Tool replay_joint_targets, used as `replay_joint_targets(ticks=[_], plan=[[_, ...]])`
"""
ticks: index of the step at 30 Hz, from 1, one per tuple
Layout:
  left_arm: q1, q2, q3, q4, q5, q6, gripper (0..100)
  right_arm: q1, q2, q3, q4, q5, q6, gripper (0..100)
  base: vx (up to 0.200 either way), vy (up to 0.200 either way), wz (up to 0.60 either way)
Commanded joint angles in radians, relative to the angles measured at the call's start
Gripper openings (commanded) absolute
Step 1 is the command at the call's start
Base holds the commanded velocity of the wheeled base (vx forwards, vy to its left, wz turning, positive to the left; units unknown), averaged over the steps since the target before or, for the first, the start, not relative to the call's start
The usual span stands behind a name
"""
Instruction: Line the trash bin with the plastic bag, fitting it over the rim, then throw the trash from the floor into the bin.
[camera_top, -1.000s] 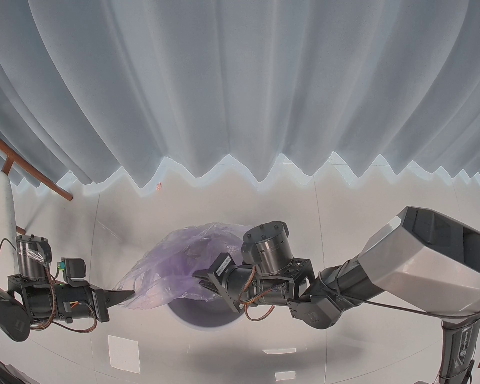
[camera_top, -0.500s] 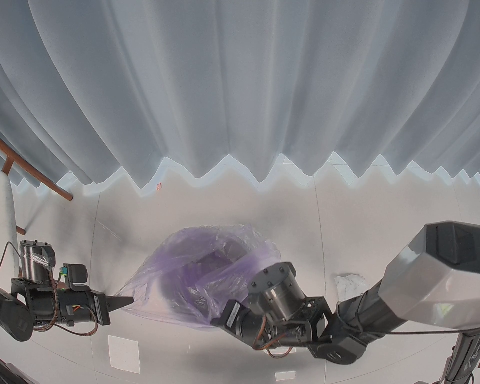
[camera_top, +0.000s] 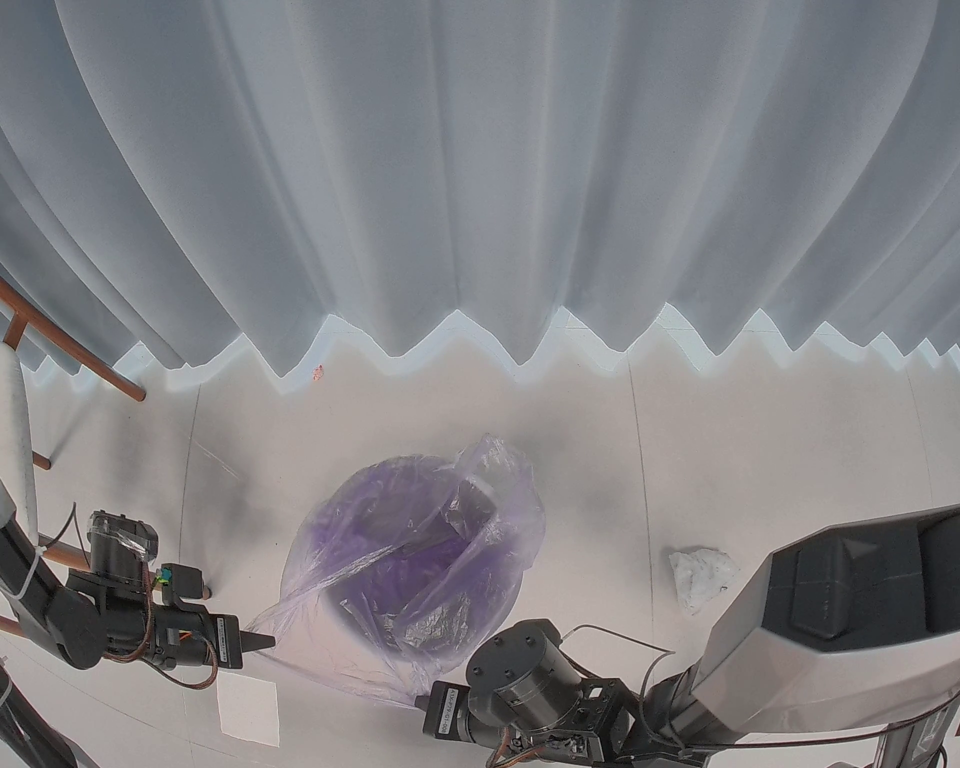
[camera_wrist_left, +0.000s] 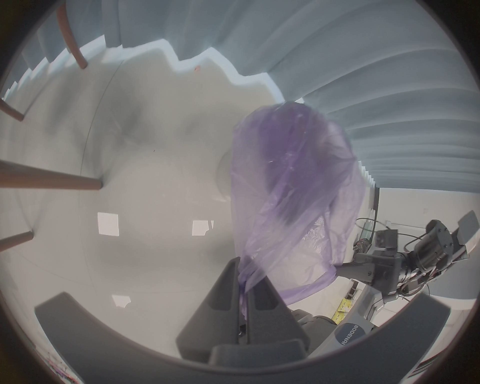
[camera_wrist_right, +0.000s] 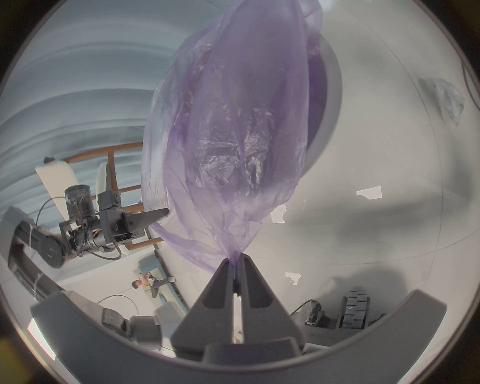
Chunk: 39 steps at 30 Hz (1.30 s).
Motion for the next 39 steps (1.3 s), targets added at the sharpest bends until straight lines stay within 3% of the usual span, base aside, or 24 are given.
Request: replay_joint_targets(ticks=[1, 4, 6, 10, 21, 31, 32, 39], plan=[[0.004, 0.151, -0.005, -0.026, 0.032, 0.010, 0, 0.026, 0.050, 0.006, 0.003, -0.043, -0.048, 0, 0.000, 0.000, 0.00], [0.004, 0.210, -0.004, -0.064, 0.063, 0.025, 0, 0.026, 0.077, 0.006, 0.008, -0.080, -0.108, 0, 0.000, 0.000, 0.00], [-0.002, 0.302, 0.005, -0.149, 0.123, 0.047, 0, 0.024, 0.114, 0.006, 0.006, -0.121, -0.200, 0, 0.000, 0.000, 0.00], [-0.005, 0.410, 0.039, -0.307, 0.164, 0.051, 0, 0.026, 0.145, 0.006, 0.011, -0.178, -0.257, 0, 0.000, 0.000, 0.00], [-0.002, 0.653, 0.104, -0.756, 0.189, 0.040, 0, -0.015, 0.137, 0.010, 0.071, -0.195, -0.251, 0, 0.000, 0.000, 0.00], [0.001, 0.696, 0.156, -0.934, 0.175, 0.036, 0, -0.029, 0.105, 0.065, -0.038, -0.224, -0.243, 0, 0.000, 0.000, 0.00], [0.001, 0.694, 0.156, -0.939, 0.173, 0.036, 0, -0.029, 0.091, 0.084, -0.049, -0.224, -0.241, 100, 0.000, 0.000, 0.00], [-0.007, 0.688, 0.168, -0.942, 0.173, 0.037, 0, -0.018, -0.124, 0.312, -0.241, -0.197, -0.194, 100, 0.000, 0.000, 0.00]])
